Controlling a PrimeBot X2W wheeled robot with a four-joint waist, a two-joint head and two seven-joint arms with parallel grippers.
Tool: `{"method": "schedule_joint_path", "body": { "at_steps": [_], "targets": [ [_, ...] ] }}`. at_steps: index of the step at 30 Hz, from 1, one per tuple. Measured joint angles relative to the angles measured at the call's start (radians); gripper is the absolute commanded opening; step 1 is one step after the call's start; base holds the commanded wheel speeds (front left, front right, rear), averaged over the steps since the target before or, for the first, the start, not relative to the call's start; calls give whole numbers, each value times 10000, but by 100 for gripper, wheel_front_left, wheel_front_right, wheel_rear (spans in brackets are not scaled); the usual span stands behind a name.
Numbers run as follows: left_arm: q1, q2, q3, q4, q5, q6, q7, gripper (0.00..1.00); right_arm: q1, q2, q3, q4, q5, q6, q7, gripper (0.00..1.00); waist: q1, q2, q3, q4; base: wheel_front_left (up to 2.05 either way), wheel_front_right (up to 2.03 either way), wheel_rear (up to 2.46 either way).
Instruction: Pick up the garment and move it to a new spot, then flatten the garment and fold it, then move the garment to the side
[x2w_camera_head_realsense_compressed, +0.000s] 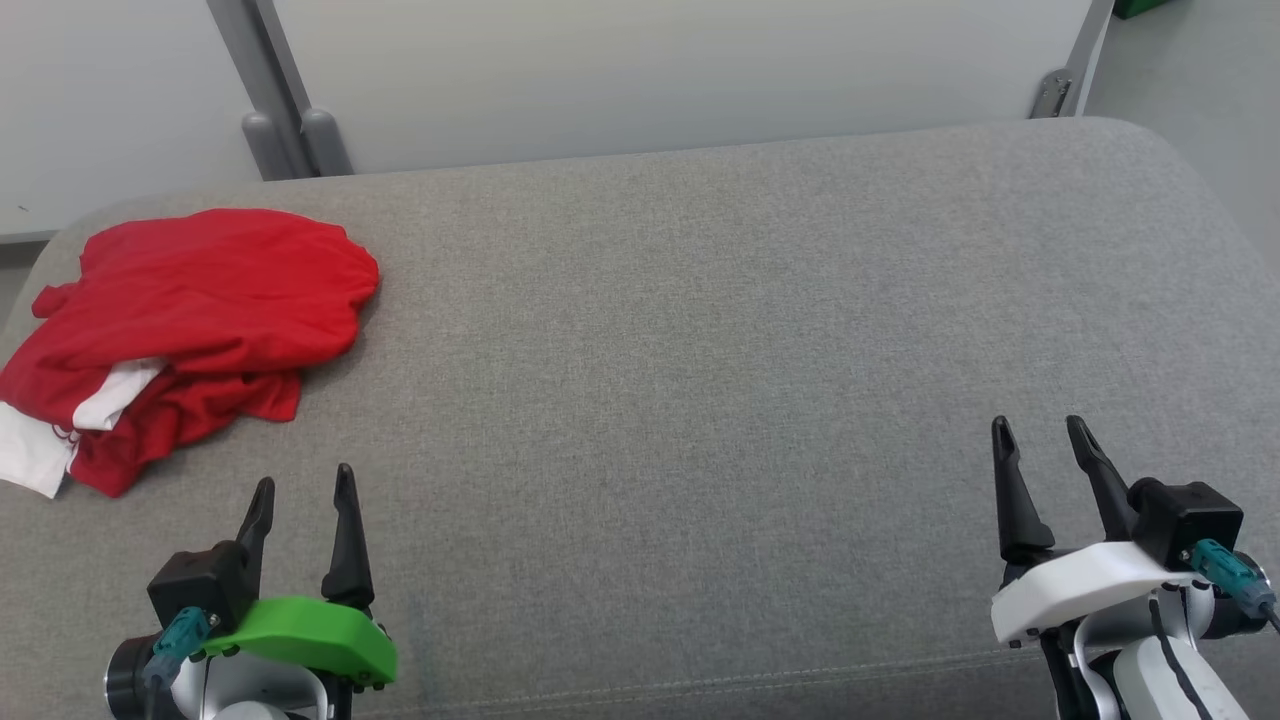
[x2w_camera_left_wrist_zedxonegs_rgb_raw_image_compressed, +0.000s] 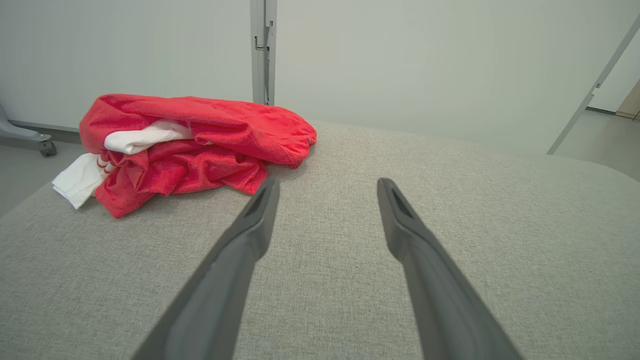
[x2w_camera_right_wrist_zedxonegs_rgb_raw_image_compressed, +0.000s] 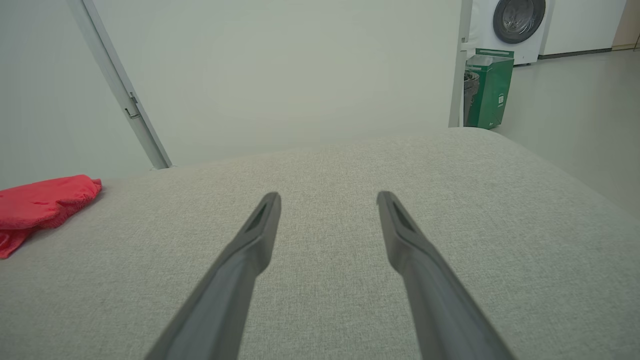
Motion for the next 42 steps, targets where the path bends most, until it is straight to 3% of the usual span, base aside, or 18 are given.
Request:
{"method": "schedule_joint_path", "body": {
  "at_steps": [13,28,42],
  "targets": [
    [1,10,-174,-192,1954,159,-445,100,152,-90,134,-274,-1889,-337,-481,100,0,0,41,-184,0,0,0],
    [-1,-6,-159,-192,2056,48,-445,100,182,-67,-119,-322,-1906,-337,-481,100,0,0,57,-225,0,0,0],
    [-6,-84,-211,27,2301,-19,-445,100,225,-56,-94,-385,-1923,-322,-483,100,0,0,-7,617,0,0,0]
  ]
}}
